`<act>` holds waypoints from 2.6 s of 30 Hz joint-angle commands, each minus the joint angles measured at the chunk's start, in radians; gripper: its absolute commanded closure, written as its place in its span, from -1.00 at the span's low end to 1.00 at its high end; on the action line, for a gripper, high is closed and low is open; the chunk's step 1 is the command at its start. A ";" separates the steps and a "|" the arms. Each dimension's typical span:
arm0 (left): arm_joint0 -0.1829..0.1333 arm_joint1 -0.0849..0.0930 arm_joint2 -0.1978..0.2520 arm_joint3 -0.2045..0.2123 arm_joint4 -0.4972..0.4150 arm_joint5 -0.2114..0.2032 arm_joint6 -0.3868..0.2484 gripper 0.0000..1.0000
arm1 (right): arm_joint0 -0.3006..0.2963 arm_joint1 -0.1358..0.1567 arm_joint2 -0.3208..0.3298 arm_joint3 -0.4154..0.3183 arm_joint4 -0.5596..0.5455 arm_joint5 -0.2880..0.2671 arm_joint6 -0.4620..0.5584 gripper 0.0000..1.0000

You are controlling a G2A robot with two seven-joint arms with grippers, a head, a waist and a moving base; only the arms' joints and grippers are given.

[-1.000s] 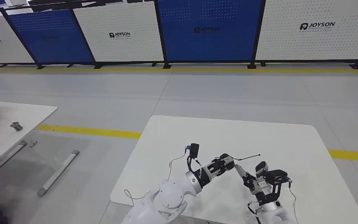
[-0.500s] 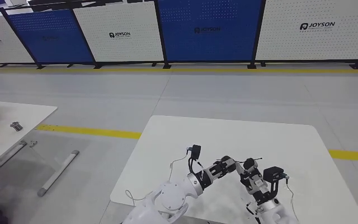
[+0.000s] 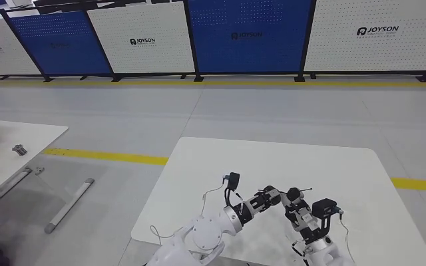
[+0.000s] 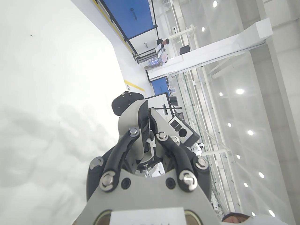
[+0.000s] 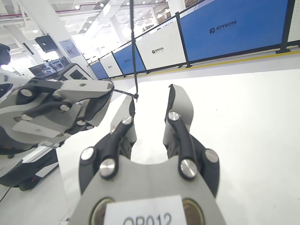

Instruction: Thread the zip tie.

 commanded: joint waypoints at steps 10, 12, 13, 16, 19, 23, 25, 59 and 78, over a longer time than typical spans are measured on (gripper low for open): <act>-0.002 -0.001 0.002 0.003 0.012 0.010 0.010 1.00 | 0.007 0.005 -0.009 0.007 -0.023 0.002 0.000 0.42; -0.003 -0.002 0.002 0.004 0.013 0.012 0.011 1.00 | 0.008 0.005 -0.010 0.007 -0.026 0.002 0.002 0.46; -0.003 -0.002 0.003 0.005 0.014 0.013 0.011 1.00 | 0.009 0.005 -0.011 0.008 -0.027 0.002 0.002 0.46; -0.005 -0.002 0.003 0.007 0.015 0.016 0.011 1.00 | 0.009 0.006 -0.012 0.008 -0.027 0.000 0.000 0.52; -0.006 -0.003 0.003 0.009 0.015 0.017 0.011 1.00 | 0.009 0.006 -0.013 0.008 -0.025 0.000 -0.004 0.64; -0.007 -0.003 0.003 0.010 0.018 0.019 0.011 1.00 | 0.010 0.007 -0.014 0.009 -0.023 0.000 -0.008 0.78; -0.007 -0.003 0.003 0.011 0.018 0.019 0.011 1.00 | 0.011 0.007 -0.014 0.009 -0.023 0.000 -0.008 1.00; 0.006 -0.005 -0.005 -0.004 -0.005 -0.115 0.000 1.00 | 0.027 0.011 -0.032 0.043 -0.056 0.009 0.009 1.00; 0.025 -0.002 -0.009 -0.041 0.015 -0.150 -0.005 1.00 | 0.033 0.012 -0.035 0.059 -0.058 0.016 0.008 1.00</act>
